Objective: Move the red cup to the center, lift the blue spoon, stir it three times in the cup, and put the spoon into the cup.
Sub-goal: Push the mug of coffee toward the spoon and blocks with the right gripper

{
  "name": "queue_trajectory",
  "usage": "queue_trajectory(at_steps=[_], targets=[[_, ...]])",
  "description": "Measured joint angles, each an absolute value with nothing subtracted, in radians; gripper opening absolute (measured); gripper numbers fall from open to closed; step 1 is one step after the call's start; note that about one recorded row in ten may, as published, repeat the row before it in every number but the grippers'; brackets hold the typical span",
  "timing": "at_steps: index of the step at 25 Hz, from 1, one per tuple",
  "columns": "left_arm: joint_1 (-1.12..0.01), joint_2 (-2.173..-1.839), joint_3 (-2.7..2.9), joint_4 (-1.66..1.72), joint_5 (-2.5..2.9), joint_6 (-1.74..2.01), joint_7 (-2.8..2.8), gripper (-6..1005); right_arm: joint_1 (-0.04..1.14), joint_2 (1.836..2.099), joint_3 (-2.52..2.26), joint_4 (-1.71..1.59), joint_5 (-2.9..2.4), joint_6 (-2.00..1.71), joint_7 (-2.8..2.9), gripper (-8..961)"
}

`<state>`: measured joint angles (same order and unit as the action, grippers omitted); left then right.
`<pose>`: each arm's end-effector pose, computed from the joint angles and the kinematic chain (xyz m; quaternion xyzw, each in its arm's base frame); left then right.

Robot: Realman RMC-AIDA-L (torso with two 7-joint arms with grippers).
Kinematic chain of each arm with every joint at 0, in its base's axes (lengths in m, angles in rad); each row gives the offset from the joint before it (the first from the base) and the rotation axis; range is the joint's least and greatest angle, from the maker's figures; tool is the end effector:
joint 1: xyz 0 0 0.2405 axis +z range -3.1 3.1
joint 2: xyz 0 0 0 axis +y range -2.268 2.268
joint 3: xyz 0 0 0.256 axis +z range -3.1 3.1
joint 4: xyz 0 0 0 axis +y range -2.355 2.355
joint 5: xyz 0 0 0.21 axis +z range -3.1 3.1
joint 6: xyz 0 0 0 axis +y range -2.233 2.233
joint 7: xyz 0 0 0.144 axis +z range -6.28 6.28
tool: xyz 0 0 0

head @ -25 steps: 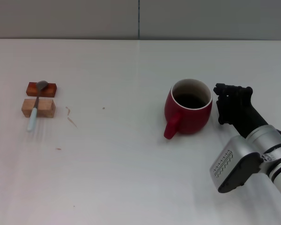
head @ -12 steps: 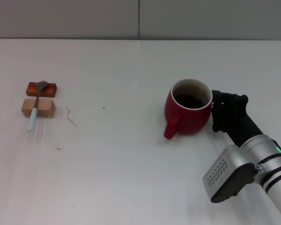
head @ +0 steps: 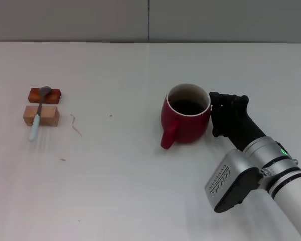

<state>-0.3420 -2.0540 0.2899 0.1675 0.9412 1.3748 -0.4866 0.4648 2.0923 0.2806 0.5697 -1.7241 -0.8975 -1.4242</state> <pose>-0.3862 0.2905 0.0933 -0.5576 -0.2372 -0.3706 0.7039 0.2554 0.3023 -0.1283 -0.8108 -0.2160 -0.0688 0.5397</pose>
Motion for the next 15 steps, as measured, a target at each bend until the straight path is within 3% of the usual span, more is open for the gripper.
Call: queue_trajectory(at_steps=[15], targets=[[-0.341, -2.059, 0.29, 0.158, 0.938, 1.39, -0.488, 829, 0.523, 2.092, 0.273, 0.633, -1.733, -0.832, -1.42, 63]])
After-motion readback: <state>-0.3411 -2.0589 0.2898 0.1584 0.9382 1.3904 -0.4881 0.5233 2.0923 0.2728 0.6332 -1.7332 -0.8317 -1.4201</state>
